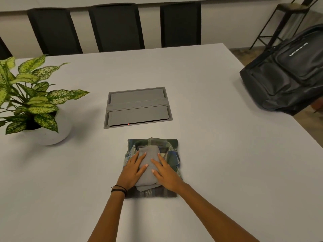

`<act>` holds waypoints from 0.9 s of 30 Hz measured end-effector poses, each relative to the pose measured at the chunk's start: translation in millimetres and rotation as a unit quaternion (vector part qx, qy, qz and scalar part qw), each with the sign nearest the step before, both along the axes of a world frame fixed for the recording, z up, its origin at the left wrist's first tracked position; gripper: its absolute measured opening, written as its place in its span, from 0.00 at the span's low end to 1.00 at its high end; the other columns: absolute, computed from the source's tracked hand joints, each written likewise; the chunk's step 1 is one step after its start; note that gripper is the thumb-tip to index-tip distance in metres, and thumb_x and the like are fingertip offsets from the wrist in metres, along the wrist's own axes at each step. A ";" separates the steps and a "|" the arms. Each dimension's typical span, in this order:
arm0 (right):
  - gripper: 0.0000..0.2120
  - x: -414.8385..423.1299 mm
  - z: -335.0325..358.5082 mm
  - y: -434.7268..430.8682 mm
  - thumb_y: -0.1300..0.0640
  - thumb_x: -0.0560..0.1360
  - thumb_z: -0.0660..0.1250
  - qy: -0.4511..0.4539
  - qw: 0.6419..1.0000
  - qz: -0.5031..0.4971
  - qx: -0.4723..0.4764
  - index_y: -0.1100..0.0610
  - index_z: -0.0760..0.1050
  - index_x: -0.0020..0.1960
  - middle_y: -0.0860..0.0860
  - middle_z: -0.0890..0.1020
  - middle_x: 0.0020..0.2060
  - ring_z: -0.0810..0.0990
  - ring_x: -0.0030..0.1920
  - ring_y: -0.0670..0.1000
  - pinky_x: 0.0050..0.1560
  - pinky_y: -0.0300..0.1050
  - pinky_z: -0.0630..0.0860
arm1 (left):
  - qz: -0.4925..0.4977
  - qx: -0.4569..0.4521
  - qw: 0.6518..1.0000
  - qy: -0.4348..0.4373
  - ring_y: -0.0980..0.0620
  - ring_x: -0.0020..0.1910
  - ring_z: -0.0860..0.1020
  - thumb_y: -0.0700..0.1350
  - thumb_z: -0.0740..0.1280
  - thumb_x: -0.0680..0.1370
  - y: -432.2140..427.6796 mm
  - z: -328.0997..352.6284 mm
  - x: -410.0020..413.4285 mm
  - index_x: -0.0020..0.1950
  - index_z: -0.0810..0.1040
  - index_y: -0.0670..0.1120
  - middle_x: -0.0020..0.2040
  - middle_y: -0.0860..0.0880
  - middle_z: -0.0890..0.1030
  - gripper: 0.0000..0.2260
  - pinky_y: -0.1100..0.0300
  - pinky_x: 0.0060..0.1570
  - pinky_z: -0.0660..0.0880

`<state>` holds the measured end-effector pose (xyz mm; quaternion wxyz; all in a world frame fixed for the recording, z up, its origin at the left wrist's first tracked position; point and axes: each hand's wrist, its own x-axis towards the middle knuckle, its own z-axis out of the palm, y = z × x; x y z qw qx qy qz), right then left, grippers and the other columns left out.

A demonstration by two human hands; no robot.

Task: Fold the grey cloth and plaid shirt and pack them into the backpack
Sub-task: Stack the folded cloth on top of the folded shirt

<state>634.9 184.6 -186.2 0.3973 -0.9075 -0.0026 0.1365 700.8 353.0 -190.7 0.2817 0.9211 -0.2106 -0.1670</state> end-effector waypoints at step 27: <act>0.16 -18.0 18.0 -338.3 0.69 0.78 0.57 -0.137 0.951 -0.245 0.133 0.51 0.77 0.51 0.45 0.78 0.53 0.74 0.53 0.31 0.51 0.27 0.70 | -0.077 0.040 0.994 0.068 0.52 0.64 0.72 0.49 0.60 0.80 -295.4 18.9 9.9 0.71 0.65 0.51 0.67 0.50 0.72 0.19 0.59 0.61 0.69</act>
